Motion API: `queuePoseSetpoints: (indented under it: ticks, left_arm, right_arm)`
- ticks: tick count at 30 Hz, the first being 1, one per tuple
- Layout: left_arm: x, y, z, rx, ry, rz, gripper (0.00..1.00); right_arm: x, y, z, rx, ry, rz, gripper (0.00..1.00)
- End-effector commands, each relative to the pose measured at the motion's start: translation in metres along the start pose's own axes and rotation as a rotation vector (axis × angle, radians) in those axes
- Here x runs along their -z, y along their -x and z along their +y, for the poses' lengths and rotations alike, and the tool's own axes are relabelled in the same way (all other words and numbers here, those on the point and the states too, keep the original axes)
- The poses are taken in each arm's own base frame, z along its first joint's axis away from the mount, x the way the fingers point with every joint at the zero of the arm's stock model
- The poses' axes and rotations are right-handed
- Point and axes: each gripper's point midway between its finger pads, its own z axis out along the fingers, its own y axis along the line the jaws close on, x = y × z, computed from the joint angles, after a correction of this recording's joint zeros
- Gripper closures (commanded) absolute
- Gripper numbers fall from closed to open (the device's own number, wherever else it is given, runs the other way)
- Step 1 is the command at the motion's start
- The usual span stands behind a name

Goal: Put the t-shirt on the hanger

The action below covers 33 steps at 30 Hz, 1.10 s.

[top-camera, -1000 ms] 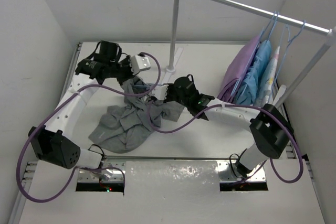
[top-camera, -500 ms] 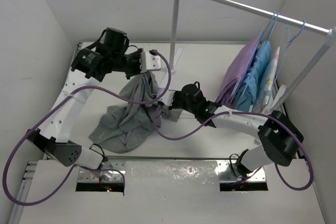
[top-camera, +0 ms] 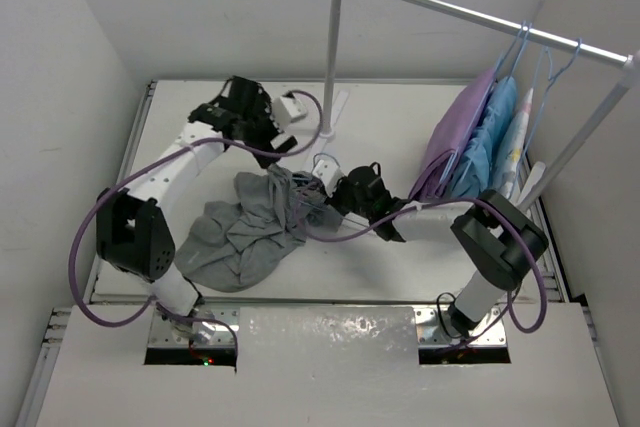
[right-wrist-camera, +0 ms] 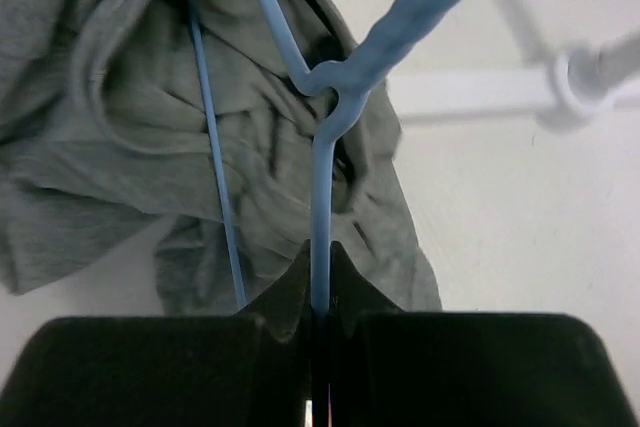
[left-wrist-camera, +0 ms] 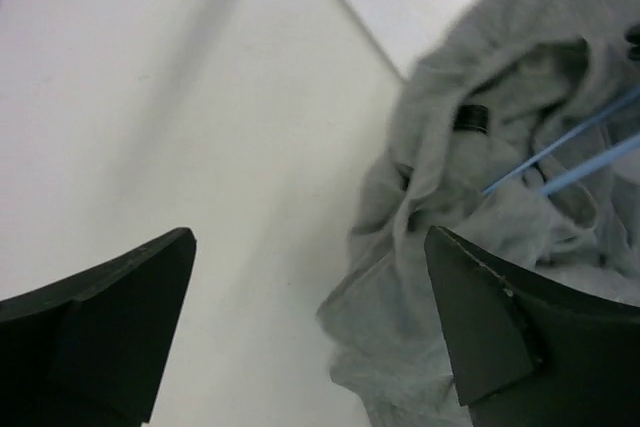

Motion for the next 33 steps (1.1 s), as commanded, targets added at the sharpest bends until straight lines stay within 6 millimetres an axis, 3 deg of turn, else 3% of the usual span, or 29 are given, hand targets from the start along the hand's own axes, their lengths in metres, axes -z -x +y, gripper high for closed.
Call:
queuePoseSetpoints:
  ticks: [1, 3, 5, 6, 9, 11, 12, 13, 14, 15, 16, 18, 21, 23, 26, 28, 29, 33]
  left_arm:
    - [0.068, 0.046, 0.059, 0.167, 0.187, -0.252, 0.0]
    - [0.094, 0.046, 0.053, 0.145, 0.212, -0.289, 0.0]
    - [0.1, 0.042, 0.034, 0.098, 0.161, -0.306, 0.0]
    - [0.113, 0.046, 0.027, 0.081, 0.165, -0.337, 0.0]
    - [0.11, 0.035, 0.005, 0.059, 0.082, -0.317, 0.0]
    - [0.094, 0.022, -0.013, 0.052, 0.035, -0.268, 0.03]
    - [0.086, 0.016, -0.022, 0.035, 0.011, -0.246, 0.12]
    - [0.069, -0.002, -0.038, 0.027, -0.027, -0.184, 0.49]
    - [0.054, -0.004, -0.063, -0.04, -0.086, -0.149, 0.64]
    - [0.042, -0.013, -0.079, -0.08, -0.119, -0.1, 0.68]
    - [0.029, -0.035, -0.095, -0.123, -0.148, -0.016, 0.68]
    - [0.013, -0.041, -0.121, -0.173, -0.214, 0.033, 0.63]
    - [0.005, -0.038, -0.132, -0.158, -0.252, 0.012, 0.33]
    - [0.003, -0.034, -0.139, -0.161, -0.28, -0.021, 0.26]
    - [-0.009, -0.047, -0.133, -0.153, -0.212, 0.005, 0.26]
    - [-0.022, -0.068, -0.118, -0.144, -0.096, 0.063, 0.4]
    - [-0.024, -0.075, -0.119, -0.138, -0.09, 0.087, 0.41]
    - [-0.036, -0.087, -0.122, -0.097, -0.076, 0.103, 0.36]
  right_arm:
    - [-0.008, 0.025, -0.032, -0.227, -0.058, -0.11, 1.0]
    - [-0.011, 0.014, -0.044, -0.257, -0.085, -0.085, 1.0]
    - [-0.013, 0.01, -0.048, -0.25, -0.108, -0.068, 1.0]
    - [-0.014, 0.008, -0.048, -0.251, -0.109, -0.06, 1.0]
    - [-0.016, 0.004, -0.05, -0.263, -0.12, -0.044, 1.0]
    - [-0.018, 0.003, -0.051, -0.271, -0.128, -0.036, 1.0]
    - [-0.018, 0.001, -0.051, -0.273, -0.129, -0.029, 1.0]
    - [-0.018, 0.0, -0.052, -0.277, -0.134, -0.025, 1.0]
    - [-0.018, -0.001, -0.055, -0.278, -0.147, -0.021, 1.0]
    - [-0.017, -0.002, -0.055, -0.278, -0.149, -0.017, 1.0]
    - [-0.017, -0.002, -0.056, -0.281, -0.152, -0.018, 1.0]
    - [-0.016, -0.002, -0.056, -0.281, -0.152, -0.015, 1.0]
    - [-0.015, -0.005, -0.056, -0.281, -0.153, -0.01, 1.0]
    - [-0.014, -0.006, -0.056, -0.282, -0.154, -0.006, 1.0]
    - [-0.012, -0.006, -0.054, -0.314, -0.155, -0.013, 1.0]
    - [-0.011, -0.007, -0.054, -0.313, -0.156, -0.013, 1.0]
    - [-0.011, -0.007, -0.054, -0.313, -0.155, -0.013, 1.0]
    - [-0.01, -0.006, -0.056, -0.329, -0.16, -0.018, 1.0]
